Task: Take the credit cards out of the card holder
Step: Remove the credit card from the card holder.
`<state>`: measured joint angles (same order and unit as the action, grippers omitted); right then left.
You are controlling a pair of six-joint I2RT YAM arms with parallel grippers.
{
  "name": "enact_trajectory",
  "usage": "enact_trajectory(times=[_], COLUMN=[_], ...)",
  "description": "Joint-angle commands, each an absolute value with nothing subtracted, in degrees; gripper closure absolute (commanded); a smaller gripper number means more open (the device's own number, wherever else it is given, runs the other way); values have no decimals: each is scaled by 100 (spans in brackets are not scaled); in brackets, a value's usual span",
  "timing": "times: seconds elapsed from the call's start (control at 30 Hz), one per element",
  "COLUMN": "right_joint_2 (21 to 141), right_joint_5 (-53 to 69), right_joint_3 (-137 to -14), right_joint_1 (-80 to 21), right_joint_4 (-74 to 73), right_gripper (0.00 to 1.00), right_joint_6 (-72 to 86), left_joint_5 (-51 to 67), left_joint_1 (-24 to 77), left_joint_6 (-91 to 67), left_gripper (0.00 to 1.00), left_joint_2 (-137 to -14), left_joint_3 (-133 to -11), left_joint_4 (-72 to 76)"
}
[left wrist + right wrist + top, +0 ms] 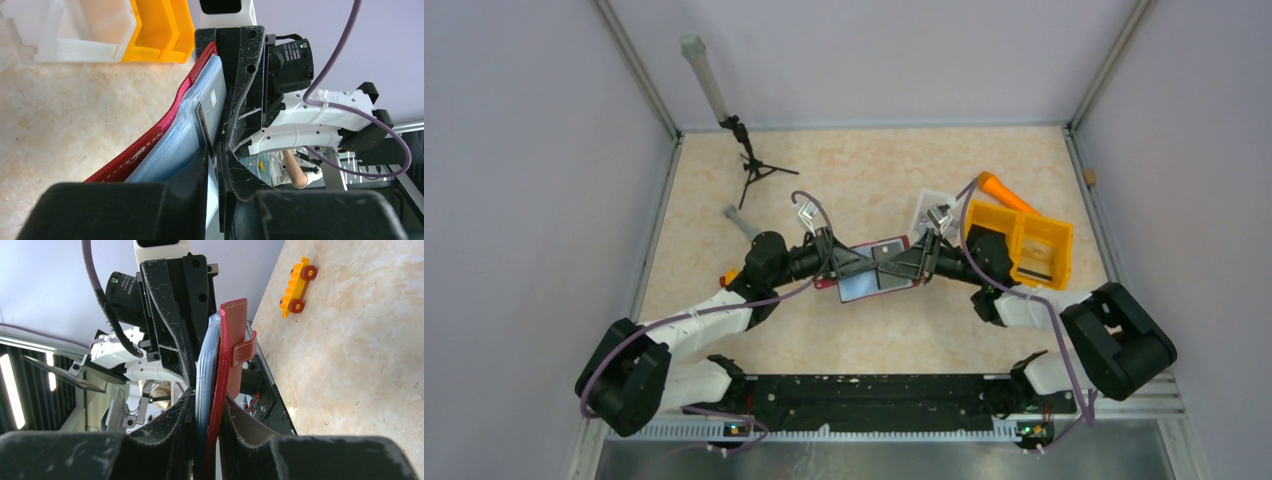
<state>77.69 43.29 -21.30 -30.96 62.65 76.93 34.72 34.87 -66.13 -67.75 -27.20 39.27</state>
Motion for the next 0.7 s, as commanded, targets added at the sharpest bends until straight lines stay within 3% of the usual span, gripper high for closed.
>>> enact_trajectory(times=[0.0,0.2,0.47,0.67], right_joint_2=[7602,7532,7371,7357], right_joint_5=[4482,4475,4441,4438], right_joint_3=[-2283,-2294,-2329,-2264], right_joint_1=[-3226,-3233,-3226,-3184], right_joint_4=[6804,6743,6340,6290], right_gripper=[78,75,73,79], right_joint_6=[7655,7640,7432,7410], left_joint_5=[3177,3117,3133,3094], left_joint_1=[3521,3524,3509,3495], left_joint_6=[-6574,-6490,-6379,-6170], left_gripper=[89,100,100,100], left_joint_2=[-6781,-6754,-6644,-6402], left_joint_3=[-2682,-2701,-2714,-2718], left_joint_4=[4137,3989,3814,3432])
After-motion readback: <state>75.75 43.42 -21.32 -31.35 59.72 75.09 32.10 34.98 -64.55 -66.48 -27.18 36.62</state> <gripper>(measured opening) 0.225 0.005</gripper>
